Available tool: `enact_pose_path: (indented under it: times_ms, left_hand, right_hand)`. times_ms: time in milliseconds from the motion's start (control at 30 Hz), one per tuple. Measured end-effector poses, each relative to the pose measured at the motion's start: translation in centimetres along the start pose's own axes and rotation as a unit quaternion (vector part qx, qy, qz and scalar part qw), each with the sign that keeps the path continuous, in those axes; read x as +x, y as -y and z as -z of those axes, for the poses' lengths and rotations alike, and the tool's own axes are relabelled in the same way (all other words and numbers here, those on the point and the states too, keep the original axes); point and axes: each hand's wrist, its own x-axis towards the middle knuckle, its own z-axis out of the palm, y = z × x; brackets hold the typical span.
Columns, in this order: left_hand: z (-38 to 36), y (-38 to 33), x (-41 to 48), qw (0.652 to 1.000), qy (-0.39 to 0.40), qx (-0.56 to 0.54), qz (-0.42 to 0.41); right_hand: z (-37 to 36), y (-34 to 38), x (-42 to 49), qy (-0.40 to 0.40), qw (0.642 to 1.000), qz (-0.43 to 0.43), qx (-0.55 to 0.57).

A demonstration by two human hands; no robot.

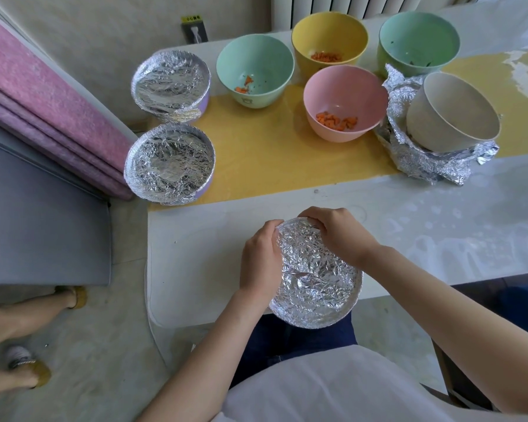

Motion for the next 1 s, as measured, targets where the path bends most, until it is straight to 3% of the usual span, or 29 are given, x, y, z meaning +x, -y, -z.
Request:
enact_pose_path:
  times_ms: [233, 367, 467, 700, 900, 1000]
  left_hand:
    - [0.3, 0.2, 0.0, 1.0, -0.01, 0.016, -0.015]
    - [0.5, 0.0, -0.2, 1.0, -0.001, 0.012, -0.023]
    - [0.3, 0.0, -0.2, 1.0, 0.007, 0.002, -0.018]
    - [0.2, 0.6, -0.3, 1.0, 0.018, 0.002, 0.012]
    - [0.3, 1.0, -1.0, 0.995, -0.038, -0.027, 0.085]
    - [0.2, 0.3, -1.2, 0.996, -0.019, -0.024, 0.087]
  right_hand:
    - [0.5, 0.3, 0.4, 0.056, 0.998, 0.0, 0.008]
    - [1.1, 1.4, 1.3, 0.137, 0.982, 0.007, -0.129]
    - [1.0, 2.5, 1.8, 0.166, 0.975, 0.023, -0.145]
    - [0.0, 1.8, 2.1, 0.138, 0.985, 0.031, -0.099]
    - [0.3, 0.1, 0.6, 0.033, 0.999, -0.042, 0.004]
    - [-0.1, -0.4, -0.3, 0.005, 0.998, -0.055, 0.035]
